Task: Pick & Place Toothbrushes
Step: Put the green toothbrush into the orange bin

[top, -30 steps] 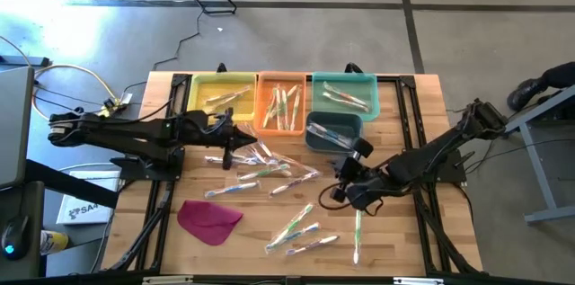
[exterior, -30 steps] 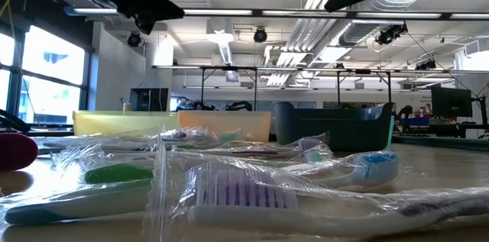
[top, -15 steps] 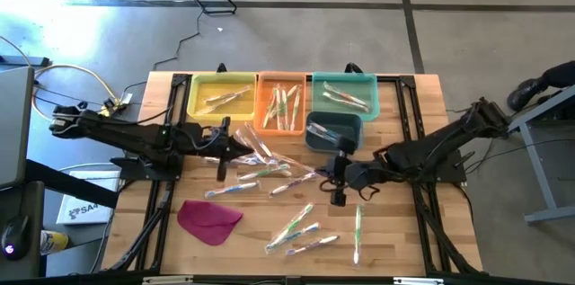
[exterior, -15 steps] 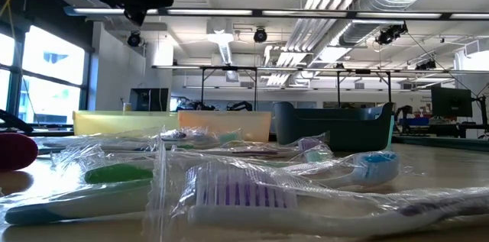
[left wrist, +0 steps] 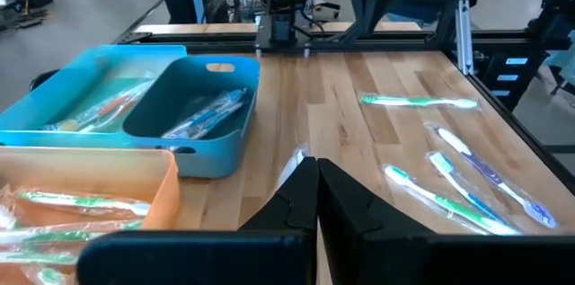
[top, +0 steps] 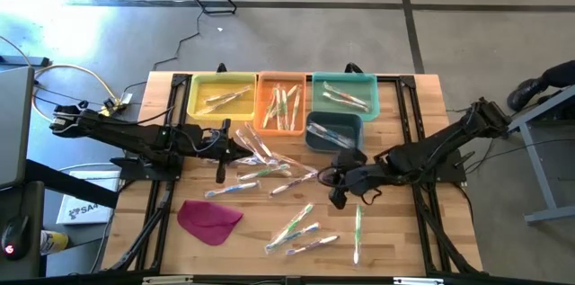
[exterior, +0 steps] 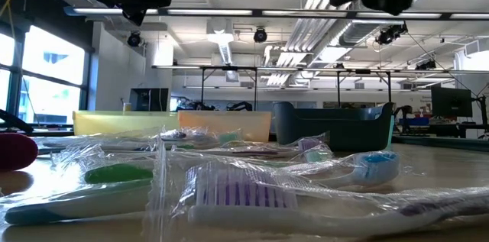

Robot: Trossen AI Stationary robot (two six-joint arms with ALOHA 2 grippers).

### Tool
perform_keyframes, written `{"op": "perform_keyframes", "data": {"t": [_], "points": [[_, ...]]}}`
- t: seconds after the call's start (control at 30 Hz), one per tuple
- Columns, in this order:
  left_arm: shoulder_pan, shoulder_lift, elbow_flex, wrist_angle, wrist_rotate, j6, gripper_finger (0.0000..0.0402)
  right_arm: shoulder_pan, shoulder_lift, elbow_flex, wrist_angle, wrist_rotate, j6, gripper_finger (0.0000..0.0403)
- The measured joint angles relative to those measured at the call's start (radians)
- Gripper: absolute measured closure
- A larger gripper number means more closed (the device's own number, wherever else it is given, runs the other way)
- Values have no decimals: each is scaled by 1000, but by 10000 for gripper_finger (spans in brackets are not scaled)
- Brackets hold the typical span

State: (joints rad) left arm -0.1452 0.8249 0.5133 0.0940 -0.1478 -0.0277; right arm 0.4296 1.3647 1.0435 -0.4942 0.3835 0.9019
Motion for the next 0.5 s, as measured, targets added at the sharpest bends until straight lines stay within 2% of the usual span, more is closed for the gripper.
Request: {"op": "perform_keyframes", "data": {"t": [0.23,0.4,0.5], "points": [[0,0,0,0,1,5,401,59,0,0,-56,-85,323,401],[0,0,0,0,1,5,401,101,0,0,-46,-203,370,401],[0,0,1,0,1,32,401,130,0,0,-39,-213,371,401]]}}
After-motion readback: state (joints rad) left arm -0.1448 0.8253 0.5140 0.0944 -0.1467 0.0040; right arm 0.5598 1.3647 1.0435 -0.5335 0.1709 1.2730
